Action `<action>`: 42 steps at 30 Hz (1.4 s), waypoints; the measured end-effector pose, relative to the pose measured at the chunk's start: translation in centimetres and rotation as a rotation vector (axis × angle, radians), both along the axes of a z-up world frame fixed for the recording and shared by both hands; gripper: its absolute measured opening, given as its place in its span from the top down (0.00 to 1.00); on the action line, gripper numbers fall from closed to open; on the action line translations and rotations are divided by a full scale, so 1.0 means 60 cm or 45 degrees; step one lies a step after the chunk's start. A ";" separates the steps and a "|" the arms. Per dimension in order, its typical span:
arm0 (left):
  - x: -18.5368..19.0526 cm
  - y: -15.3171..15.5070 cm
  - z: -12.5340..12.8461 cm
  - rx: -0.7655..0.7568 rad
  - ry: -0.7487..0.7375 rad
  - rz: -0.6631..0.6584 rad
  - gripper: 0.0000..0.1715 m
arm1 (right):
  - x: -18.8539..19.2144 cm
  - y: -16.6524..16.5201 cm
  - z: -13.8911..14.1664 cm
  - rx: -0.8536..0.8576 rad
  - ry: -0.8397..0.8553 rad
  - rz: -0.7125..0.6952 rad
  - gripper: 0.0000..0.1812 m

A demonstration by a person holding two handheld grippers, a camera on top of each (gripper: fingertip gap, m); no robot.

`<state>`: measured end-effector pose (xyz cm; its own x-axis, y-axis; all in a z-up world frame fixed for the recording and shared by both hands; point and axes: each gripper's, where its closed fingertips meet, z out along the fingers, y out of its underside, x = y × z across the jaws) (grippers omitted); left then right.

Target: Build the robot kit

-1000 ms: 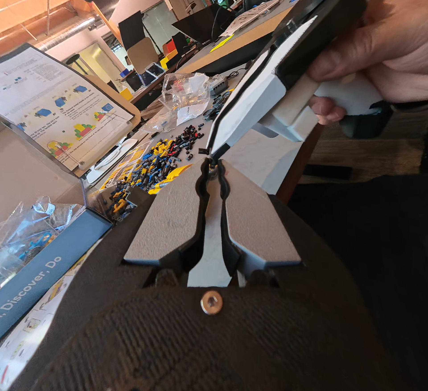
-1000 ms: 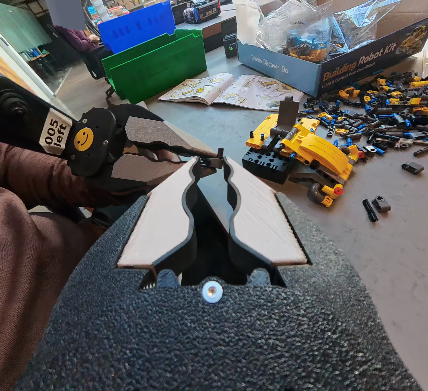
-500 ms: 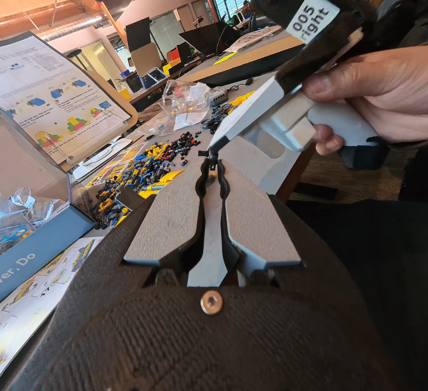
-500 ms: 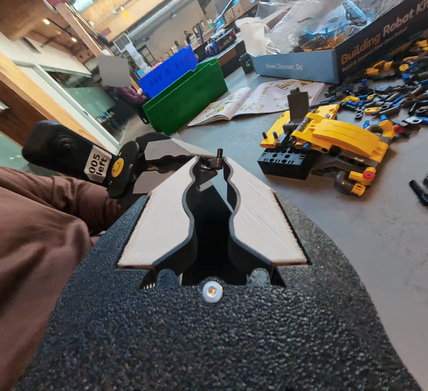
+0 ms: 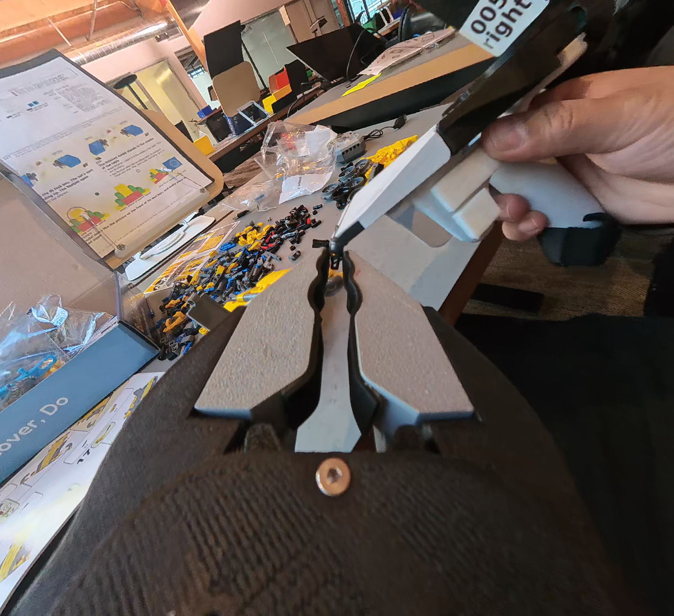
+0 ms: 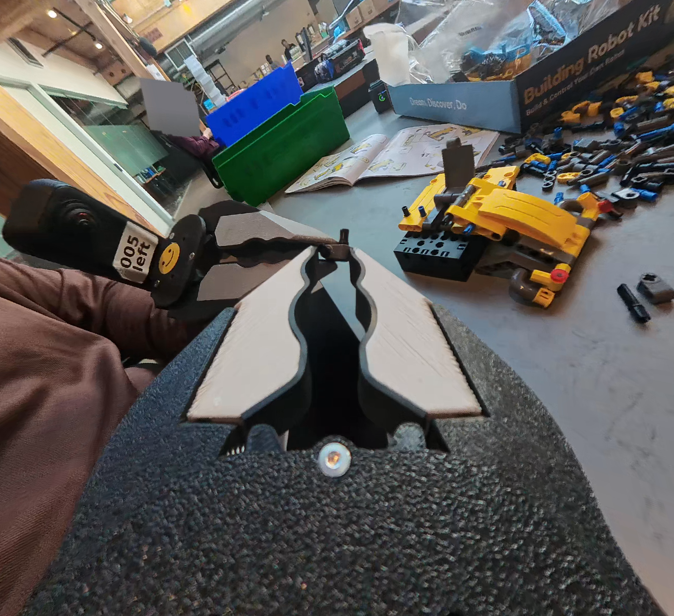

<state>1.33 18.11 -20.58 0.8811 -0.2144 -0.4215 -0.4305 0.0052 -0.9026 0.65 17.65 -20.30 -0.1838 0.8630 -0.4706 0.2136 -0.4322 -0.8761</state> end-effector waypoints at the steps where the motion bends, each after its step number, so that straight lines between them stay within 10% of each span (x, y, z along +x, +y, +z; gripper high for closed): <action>1: 0.001 0.000 0.002 0.000 -0.001 -0.001 0.98 | 0.001 0.001 0.002 0.017 0.002 -0.008 0.93; 42: -0.031 0.075 -0.091 -0.628 -0.145 0.045 0.83 | 0.073 0.174 -0.079 0.469 -0.433 -0.359 0.94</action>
